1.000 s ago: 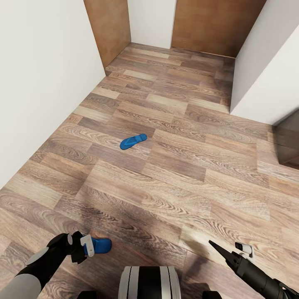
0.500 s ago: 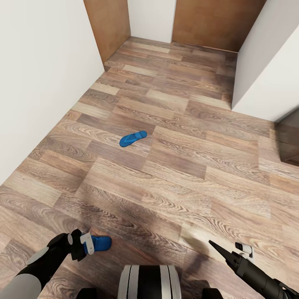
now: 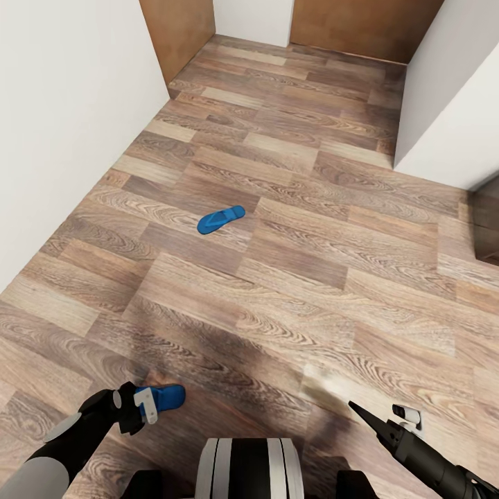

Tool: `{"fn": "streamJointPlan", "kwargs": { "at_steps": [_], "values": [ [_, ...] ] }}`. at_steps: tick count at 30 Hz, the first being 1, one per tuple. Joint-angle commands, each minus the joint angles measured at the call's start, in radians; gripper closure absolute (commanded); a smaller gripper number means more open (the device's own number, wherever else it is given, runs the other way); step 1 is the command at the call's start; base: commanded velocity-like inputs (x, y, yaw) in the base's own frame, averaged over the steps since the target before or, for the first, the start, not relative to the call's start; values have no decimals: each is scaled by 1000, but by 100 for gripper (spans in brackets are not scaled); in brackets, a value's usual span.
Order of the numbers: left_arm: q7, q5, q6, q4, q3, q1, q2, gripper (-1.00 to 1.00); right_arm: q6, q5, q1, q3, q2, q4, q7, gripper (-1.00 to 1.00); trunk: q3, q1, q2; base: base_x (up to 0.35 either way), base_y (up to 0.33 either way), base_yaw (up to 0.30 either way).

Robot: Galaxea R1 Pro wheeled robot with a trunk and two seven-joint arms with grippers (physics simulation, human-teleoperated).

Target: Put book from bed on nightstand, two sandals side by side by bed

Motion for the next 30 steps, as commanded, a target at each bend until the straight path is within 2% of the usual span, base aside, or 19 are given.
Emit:
{"fn": "streamJointPlan", "kwargs": {
  "at_steps": [1,30],
  "values": [
    [-4,-4,5,-2,-4,0,1,-100,10,-3,0,0,0,0,2,-100,-1,0,0,0,0,0],
    [-11,-1,2,-2,26,0,1,-100,10,-1,0,0,-2,2,2,-100,-1,0,0,0,0,0]
  ]
}}
